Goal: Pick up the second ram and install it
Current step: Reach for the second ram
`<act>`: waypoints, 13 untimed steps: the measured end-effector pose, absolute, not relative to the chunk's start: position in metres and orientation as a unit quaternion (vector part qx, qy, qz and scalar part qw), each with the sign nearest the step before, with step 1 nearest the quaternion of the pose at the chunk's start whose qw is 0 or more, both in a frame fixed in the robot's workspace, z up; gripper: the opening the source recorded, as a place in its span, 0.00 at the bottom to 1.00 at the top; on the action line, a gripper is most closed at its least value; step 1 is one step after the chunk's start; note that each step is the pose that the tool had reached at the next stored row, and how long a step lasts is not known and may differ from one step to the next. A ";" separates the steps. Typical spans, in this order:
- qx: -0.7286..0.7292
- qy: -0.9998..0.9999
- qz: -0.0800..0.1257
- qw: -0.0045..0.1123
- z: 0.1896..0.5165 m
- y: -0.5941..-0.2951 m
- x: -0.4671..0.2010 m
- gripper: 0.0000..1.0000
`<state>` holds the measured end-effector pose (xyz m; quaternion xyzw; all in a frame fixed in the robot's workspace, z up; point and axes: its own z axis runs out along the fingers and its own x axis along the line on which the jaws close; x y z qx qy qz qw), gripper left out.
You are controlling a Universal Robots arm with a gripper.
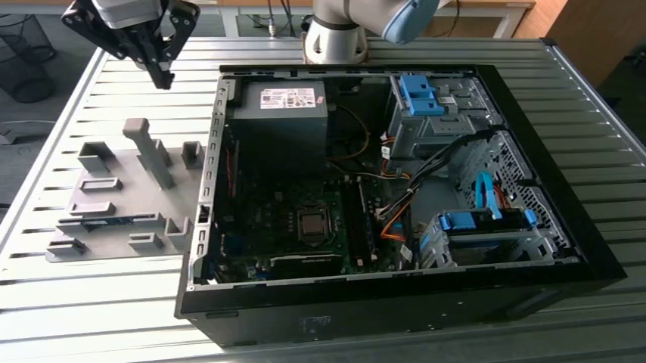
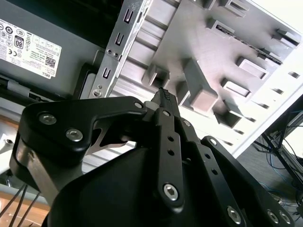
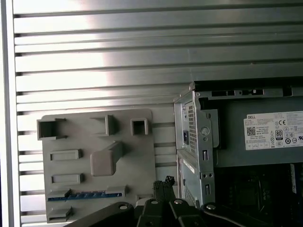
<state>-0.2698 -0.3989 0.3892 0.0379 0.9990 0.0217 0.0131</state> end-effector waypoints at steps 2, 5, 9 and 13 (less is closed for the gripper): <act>0.038 0.999 0.022 0.013 0.389 -0.399 -0.272 0.11; 0.038 0.999 0.022 0.013 0.389 -0.399 -0.275 0.11; 0.038 0.999 0.022 0.013 0.389 -0.399 -0.279 0.11; 0.038 0.999 0.022 0.013 0.389 -0.399 -0.283 0.11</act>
